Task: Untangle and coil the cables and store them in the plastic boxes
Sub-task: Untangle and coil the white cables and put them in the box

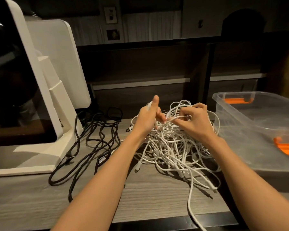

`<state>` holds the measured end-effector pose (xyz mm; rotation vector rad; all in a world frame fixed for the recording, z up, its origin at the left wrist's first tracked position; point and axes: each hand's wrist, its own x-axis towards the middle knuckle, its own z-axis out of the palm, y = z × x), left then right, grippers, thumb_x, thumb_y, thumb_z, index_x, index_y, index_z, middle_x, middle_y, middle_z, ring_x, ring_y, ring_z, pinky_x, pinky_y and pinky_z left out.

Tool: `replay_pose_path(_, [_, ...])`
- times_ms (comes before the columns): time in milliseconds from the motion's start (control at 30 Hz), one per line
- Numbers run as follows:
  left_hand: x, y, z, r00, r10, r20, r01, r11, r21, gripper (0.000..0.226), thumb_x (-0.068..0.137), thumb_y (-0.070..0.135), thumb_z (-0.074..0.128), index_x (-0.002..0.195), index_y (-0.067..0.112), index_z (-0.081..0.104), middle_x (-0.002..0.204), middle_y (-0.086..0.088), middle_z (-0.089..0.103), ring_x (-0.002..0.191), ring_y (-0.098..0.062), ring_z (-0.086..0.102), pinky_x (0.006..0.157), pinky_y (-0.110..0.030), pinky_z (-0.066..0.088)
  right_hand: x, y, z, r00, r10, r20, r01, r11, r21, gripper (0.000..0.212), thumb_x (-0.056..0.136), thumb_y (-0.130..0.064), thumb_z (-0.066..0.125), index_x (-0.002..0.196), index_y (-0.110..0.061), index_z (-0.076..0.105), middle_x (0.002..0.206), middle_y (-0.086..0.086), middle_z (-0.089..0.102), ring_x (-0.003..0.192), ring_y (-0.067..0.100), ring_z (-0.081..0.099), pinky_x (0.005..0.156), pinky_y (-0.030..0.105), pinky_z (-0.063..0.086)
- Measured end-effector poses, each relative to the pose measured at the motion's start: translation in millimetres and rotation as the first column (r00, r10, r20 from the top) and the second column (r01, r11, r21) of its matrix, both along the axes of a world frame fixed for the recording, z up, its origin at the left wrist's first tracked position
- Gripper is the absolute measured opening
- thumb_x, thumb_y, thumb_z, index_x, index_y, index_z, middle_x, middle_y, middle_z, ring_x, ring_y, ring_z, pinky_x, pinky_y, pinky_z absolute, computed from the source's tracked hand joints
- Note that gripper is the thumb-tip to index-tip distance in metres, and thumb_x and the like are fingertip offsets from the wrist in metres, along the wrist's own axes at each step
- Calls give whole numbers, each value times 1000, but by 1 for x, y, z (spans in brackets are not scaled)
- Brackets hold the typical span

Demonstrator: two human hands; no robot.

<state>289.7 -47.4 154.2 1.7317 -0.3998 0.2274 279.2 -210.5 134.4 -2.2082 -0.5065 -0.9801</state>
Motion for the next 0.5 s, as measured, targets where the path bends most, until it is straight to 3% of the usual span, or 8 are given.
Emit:
replay_pose_path(67, [-2,-3,0,999,-33,30,30,995,94,56,102,49,28,60,15,42,52,5,62,62,-20,54,50,-19,40,-1,5,2,995,58,-86,-53,997,56,46,72,-50,74,51,-24,42,50,-15,41,68,-3,43,82,26,21])
replay_pose_path(167, [-1,-6,-2,997,-62,38,52,974,220,60,101,52,29,58,14,46,53,3,60,51,-6,54,58,-22,40,1,7,5,970,180,-160,-151,972,178,41,79,-34,73,55,-25,41,51,-15,42,59,3,40,81,35,26])
replay_pose_path(233, [1,-7,-4,997,-79,18,71,957,283,62,99,56,26,56,15,44,53,2,53,45,-3,50,61,-23,40,0,9,8,939,286,-189,-229,934,274,24,77,-27,60,60,-25,44,56,-14,44,60,3,41,77,35,30])
replay_pose_path(400, [1,-7,-3,970,-209,-123,235,935,267,71,94,65,11,53,14,38,51,-1,41,45,-11,40,52,-18,40,-4,14,13,877,433,-208,-345,870,352,11,83,-23,53,74,-18,56,73,9,55,72,30,50,69,39,40])
replay_pose_path(500, [0,-6,-3,961,-223,-162,257,939,229,70,97,62,11,51,16,37,49,1,40,44,-11,38,50,-18,38,-3,14,11,909,378,-173,-324,905,278,11,92,-14,55,84,-20,57,78,1,57,72,11,52,67,21,42])
